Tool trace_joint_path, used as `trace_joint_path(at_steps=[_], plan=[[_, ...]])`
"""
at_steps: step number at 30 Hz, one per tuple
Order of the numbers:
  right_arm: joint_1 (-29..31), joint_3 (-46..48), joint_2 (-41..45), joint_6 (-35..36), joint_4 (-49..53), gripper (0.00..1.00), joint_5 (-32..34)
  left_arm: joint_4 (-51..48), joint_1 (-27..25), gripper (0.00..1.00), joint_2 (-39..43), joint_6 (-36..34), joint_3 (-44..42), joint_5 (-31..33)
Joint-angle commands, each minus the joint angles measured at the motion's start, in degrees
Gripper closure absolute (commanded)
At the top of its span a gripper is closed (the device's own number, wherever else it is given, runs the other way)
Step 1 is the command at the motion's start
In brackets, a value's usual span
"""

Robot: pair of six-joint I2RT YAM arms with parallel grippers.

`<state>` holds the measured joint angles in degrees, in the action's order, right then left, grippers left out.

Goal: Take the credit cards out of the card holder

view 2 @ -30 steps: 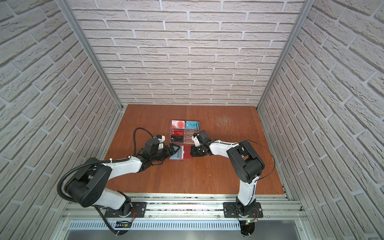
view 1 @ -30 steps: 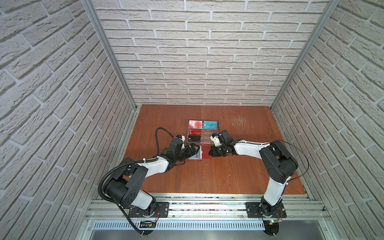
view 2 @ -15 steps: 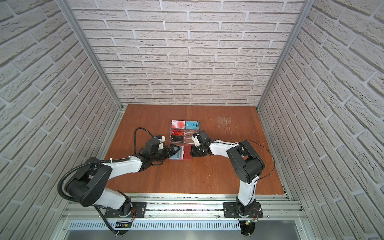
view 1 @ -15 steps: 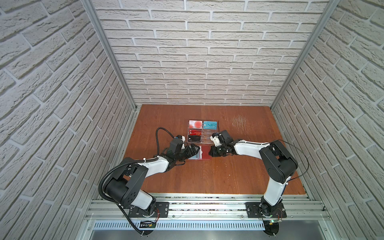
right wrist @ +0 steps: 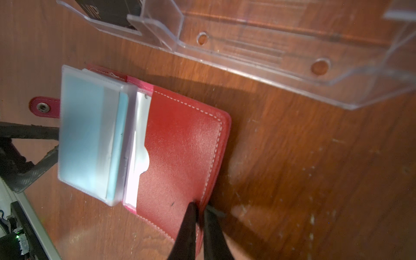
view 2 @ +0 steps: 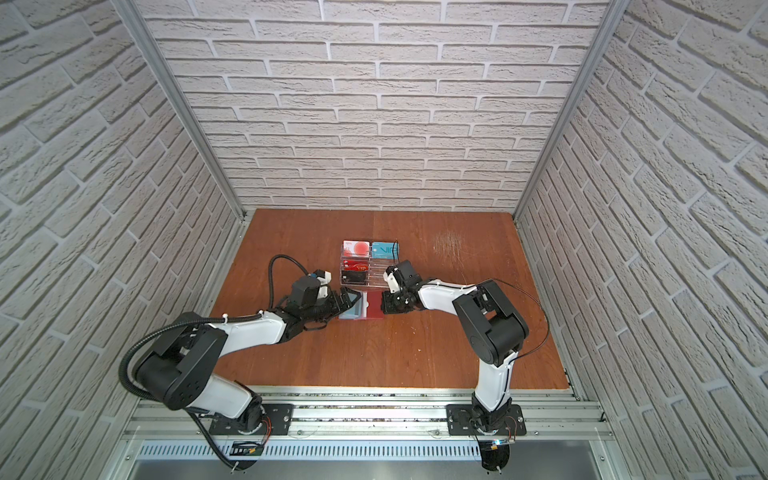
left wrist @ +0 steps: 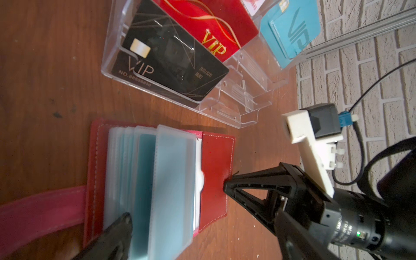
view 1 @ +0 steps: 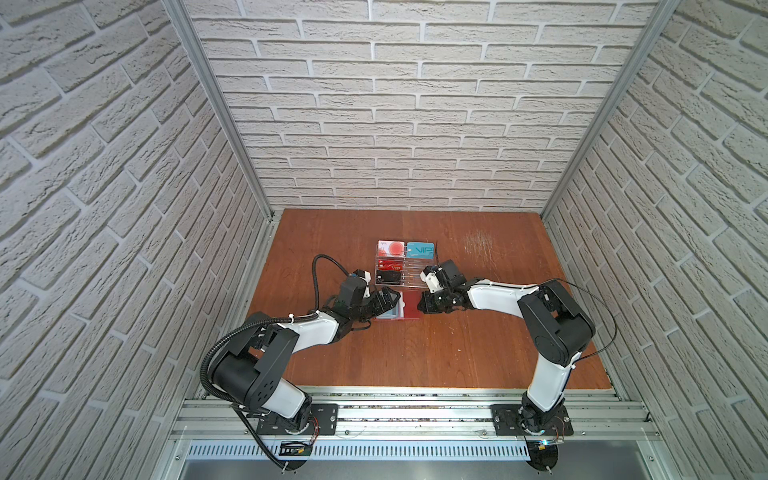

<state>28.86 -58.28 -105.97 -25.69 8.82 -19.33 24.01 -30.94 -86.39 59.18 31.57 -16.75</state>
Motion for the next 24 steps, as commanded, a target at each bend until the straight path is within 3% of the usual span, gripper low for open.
trace_joint_path(at_steps=[1,24], plan=[[0.09,-1.33,-0.67,0.73,-0.66,0.90,-1.15,0.92,-0.52,0.02,-1.06,-0.04,0.85,0.59],[0.14,-1.30,-0.65,0.52,-0.67,0.90,-1.87,1.49,-1.92,0.02,0.69,2.18,1.91,0.94]])
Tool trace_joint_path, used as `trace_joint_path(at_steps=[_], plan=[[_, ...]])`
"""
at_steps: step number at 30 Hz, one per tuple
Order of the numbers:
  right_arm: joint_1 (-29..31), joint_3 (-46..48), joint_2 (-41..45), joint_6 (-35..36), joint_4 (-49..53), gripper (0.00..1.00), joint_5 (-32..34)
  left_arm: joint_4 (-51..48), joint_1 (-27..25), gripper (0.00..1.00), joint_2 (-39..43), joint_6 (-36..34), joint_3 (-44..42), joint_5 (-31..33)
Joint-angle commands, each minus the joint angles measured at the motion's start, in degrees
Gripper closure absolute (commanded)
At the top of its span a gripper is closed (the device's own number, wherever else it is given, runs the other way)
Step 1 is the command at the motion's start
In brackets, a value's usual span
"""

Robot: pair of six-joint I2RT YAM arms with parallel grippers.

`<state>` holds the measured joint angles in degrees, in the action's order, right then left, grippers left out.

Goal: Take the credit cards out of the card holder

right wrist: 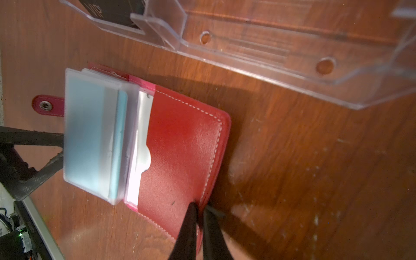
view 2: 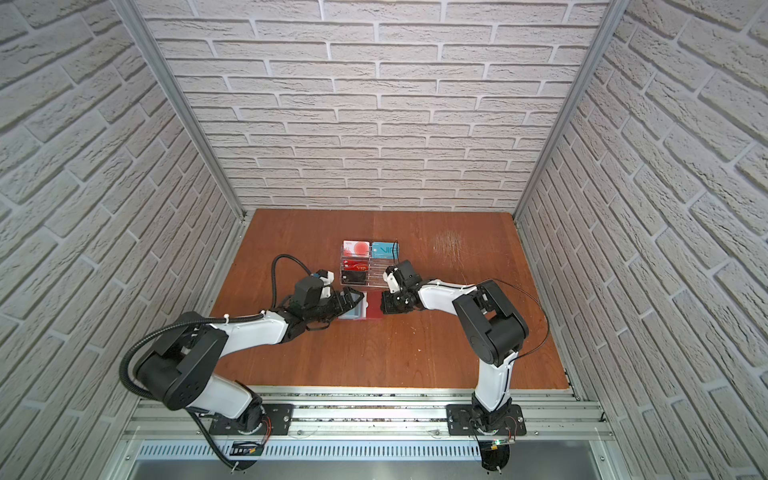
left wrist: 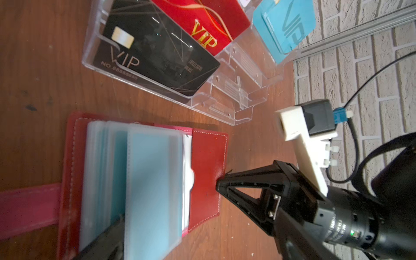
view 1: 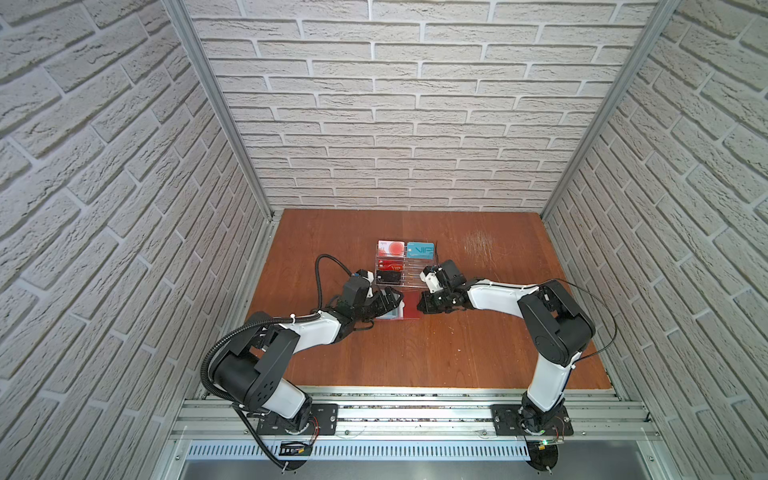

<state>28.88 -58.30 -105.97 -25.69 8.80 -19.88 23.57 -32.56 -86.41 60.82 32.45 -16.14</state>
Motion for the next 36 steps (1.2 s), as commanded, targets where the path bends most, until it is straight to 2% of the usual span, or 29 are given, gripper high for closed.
trace_joint_path(at_steps=[1,9,19,25,36], plan=[[0.12,-1.25,-0.70,0.47,-0.75,0.90,-1.34,1.92,-0.32,0.02,0.63,0.63,1.11,0.41],[0.12,-1.20,-0.83,0.05,-1.07,0.90,-1.83,4.32,-0.53,0.02,-0.42,2.35,1.62,0.16],[-0.41,0.12,0.93,-1.02,-2.73,0.85,-2.51,5.78,-1.80,0.02,-1.52,3.67,3.05,0.43],[-1.70,1.50,2.18,-2.21,-4.56,0.77,-4.72,5.91,-2.59,0.02,-2.40,3.87,4.01,0.83],[-3.82,2.69,4.92,-2.60,-3.70,0.61,-4.73,6.22,-4.41,0.02,-5.21,4.49,6.87,1.11]])
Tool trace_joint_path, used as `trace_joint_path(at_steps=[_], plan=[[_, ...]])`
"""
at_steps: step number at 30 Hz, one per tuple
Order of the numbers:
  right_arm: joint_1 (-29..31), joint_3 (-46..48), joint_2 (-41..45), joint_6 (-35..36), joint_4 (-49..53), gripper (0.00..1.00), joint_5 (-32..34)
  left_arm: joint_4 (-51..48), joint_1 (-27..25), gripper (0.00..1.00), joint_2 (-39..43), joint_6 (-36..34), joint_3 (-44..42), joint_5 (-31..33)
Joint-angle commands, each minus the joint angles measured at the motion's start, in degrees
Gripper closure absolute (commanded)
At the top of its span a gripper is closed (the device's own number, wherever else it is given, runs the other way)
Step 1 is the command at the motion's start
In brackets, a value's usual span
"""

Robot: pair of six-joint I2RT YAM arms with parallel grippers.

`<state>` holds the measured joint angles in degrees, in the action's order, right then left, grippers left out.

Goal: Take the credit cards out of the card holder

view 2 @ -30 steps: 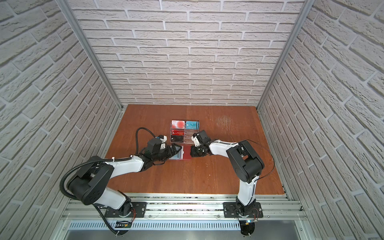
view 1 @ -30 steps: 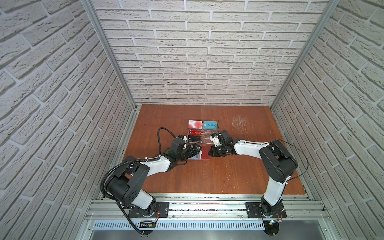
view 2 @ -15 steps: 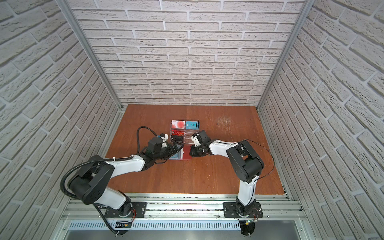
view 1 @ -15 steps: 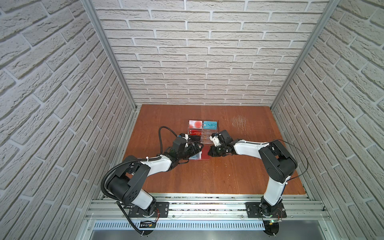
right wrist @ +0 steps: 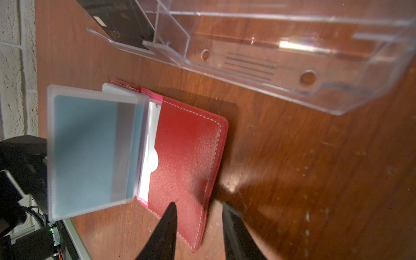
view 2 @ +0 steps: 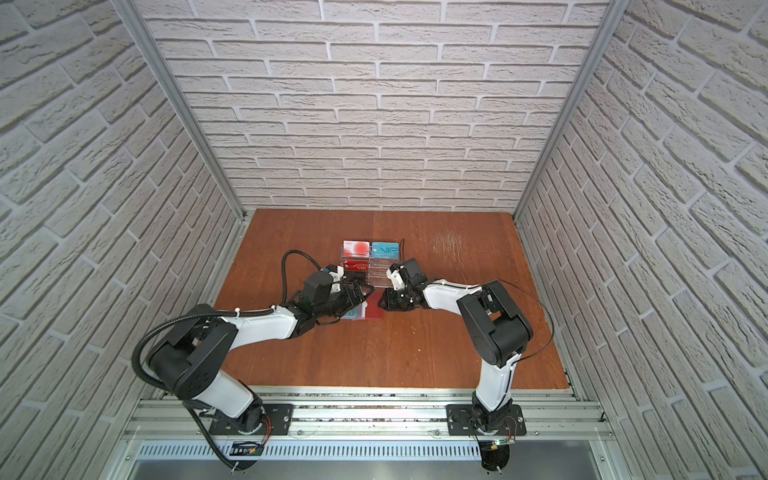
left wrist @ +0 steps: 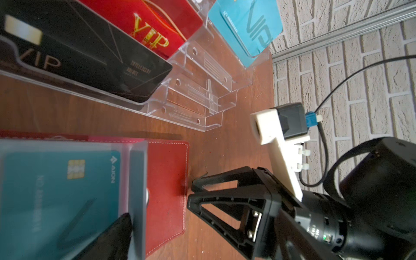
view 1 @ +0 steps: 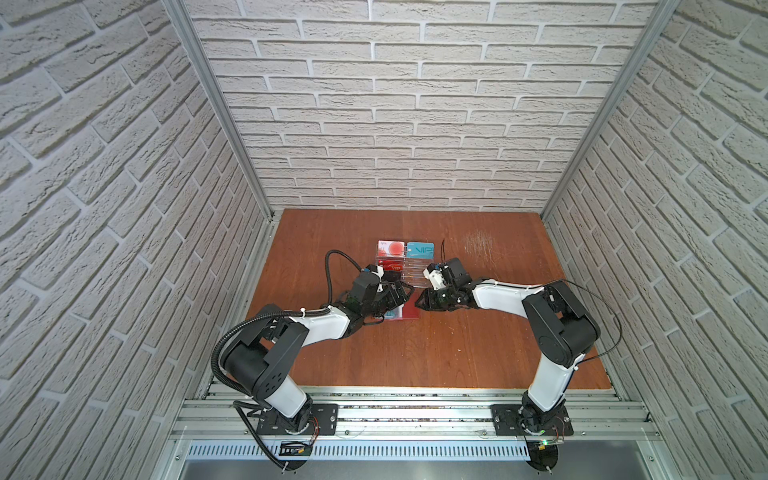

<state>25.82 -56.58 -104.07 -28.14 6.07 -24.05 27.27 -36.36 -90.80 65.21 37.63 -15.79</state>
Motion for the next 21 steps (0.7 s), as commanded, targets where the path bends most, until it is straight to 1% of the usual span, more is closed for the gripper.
trace_joint_path(at_steps=[1,3,4,6,8,10,11,13,15,17,21], plan=[[-1.15,1.19,3.42,-0.16,-0.79,0.60,-0.47,2.53,-0.75,0.02,-1.02,0.09,1.88,0.91],[-1.77,1.85,4.33,-0.16,-0.82,0.52,0.08,2.85,-0.90,0.02,-1.56,0.40,2.18,1.03],[-2.04,2.01,4.72,-0.12,-0.79,0.50,0.38,3.01,-0.95,0.02,-1.74,0.56,2.26,1.03],[-2.51,2.42,5.42,-0.07,-0.74,0.43,0.66,3.32,-0.90,0.02,-1.86,0.79,2.35,1.03],[-2.91,2.72,5.85,-0.07,-0.88,0.40,0.67,2.94,-0.82,0.02,-1.43,0.51,2.28,1.03],[-3.14,2.96,6.07,-0.16,-1.14,0.36,0.59,2.41,-0.56,0.02,-0.50,0.29,1.80,1.16],[-3.15,3.05,6.07,-0.16,-1.31,0.32,0.51,2.12,-0.27,0.02,0.08,0.19,1.51,1.18],[-3.15,3.28,6.21,-0.24,-2.03,0.28,0.15,1.67,0.29,0.02,1.37,0.02,0.56,1.03],[-3.10,3.90,6.41,-0.63,-3.68,0.20,-0.77,0.98,1.04,0.02,3.08,-0.32,-0.73,1.09],[-2.98,4.21,6.26,-0.93,-5.25,0.18,-2.22,0.57,1.81,0.02,4.27,-0.52,-1.95,1.20],[-2.38,5.27,6.33,-1.92,-9.31,0.17,-4.92,1.41,3.18,0.02,5.19,-0.11,-4.23,0.29]])
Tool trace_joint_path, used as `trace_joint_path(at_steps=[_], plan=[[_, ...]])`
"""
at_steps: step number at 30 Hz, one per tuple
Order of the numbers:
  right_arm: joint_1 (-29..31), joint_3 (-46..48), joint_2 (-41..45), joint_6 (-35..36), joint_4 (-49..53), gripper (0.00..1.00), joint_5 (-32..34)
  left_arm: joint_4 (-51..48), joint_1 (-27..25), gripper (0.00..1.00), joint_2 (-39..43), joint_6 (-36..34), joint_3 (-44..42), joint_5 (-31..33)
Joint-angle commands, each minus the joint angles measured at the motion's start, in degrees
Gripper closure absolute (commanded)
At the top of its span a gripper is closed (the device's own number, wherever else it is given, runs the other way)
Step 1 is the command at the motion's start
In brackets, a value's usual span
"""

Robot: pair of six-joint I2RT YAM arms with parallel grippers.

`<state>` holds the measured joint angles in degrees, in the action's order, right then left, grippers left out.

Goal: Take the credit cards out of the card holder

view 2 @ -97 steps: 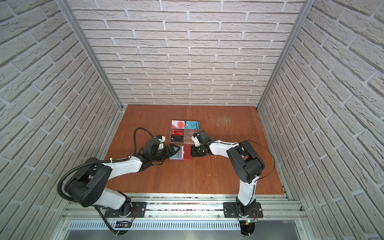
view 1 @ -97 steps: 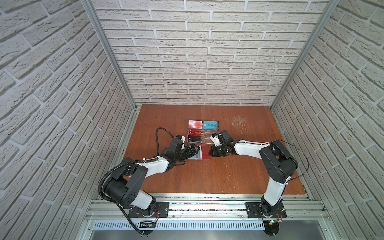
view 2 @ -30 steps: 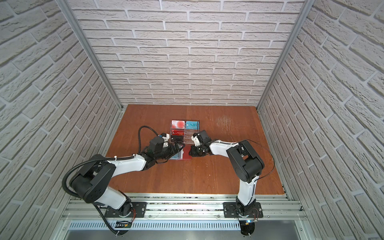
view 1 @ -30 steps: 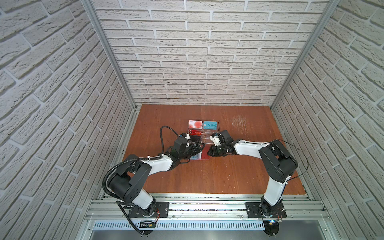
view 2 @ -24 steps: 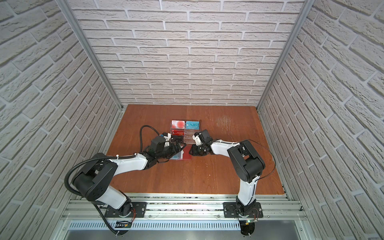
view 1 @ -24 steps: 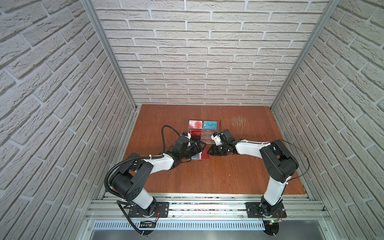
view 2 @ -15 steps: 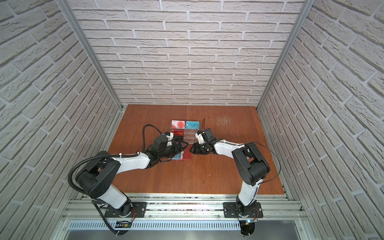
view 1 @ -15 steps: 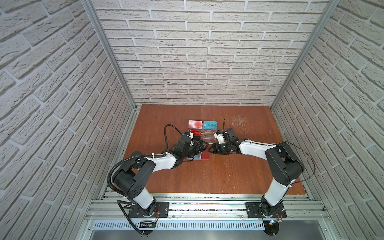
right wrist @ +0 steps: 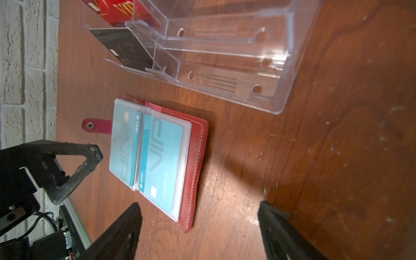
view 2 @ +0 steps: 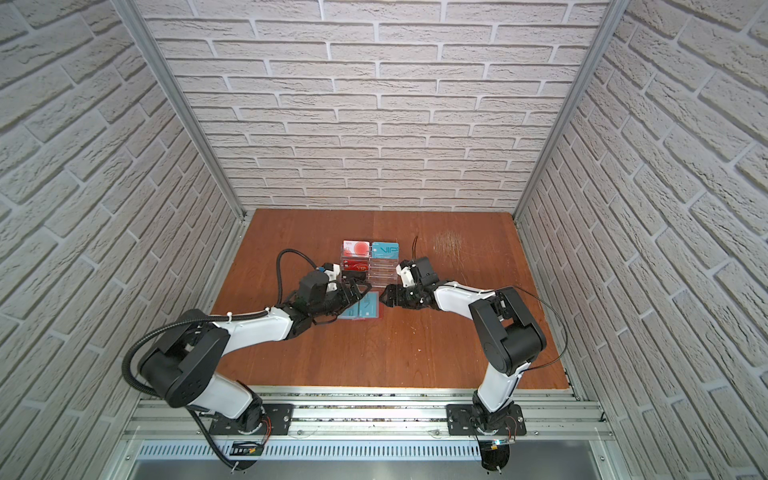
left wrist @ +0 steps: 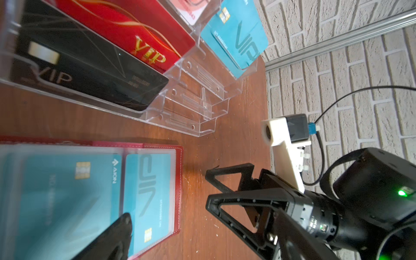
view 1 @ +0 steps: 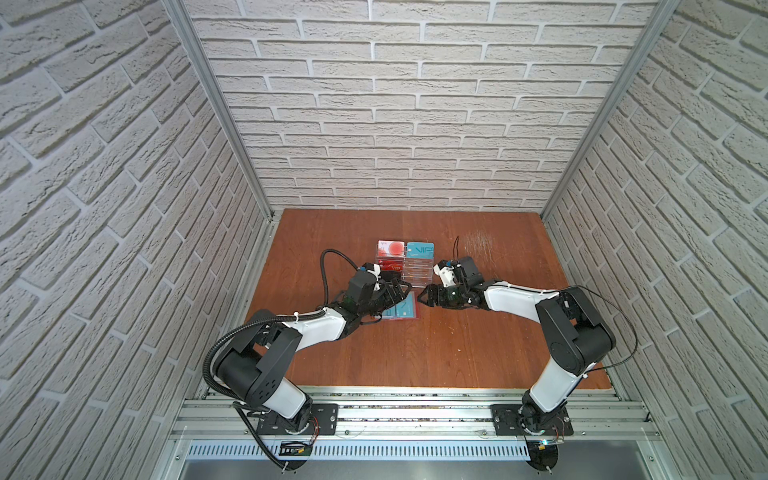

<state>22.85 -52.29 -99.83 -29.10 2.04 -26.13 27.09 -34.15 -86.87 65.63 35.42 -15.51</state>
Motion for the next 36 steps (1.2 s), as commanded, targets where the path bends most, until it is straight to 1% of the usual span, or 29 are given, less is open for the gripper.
trace_joint_path(at_steps=[1,7,10,13,19,27,31,36], plan=[[0.76,1.22,2.29,-1.04,-5.98,0.17,-3.02,2.14,1.31,0.02,1.34,-0.29,-2.62,-0.27],[2.78,1.18,1.67,-1.16,-9.01,0.17,-5.05,3.85,3.12,0.02,2.41,0.30,-5.23,-0.96],[4.39,1.30,0.69,-2.56,-12.56,0.18,-6.98,4.02,3.55,0.02,2.50,0.29,-5.58,-1.27],[5.83,0.63,-0.92,-3.30,-13.62,0.20,-7.80,4.28,4.71,0.02,3.14,0.38,-6.30,-1.65],[6.58,-0.48,-4.19,-6.08,-16.59,0.22,-9.70,4.11,7.33,0.02,5.88,0.29,-8.63,-1.96],[8.81,-4.42,-8.01,-8.28,-16.88,0.22,-10.65,5.00,9.32,0.02,6.02,0.18,-10.21,-2.81],[9.23,-6.12,-9.20,-8.17,-15.52,0.22,-10.65,5.93,11.11,0.02,6.09,0.68,-11.07,-3.60],[9.67,-7.53,-10.33,-8.60,-14.81,0.22,-10.79,6.20,11.74,0.02,4.98,0.42,-11.05,-4.33]])
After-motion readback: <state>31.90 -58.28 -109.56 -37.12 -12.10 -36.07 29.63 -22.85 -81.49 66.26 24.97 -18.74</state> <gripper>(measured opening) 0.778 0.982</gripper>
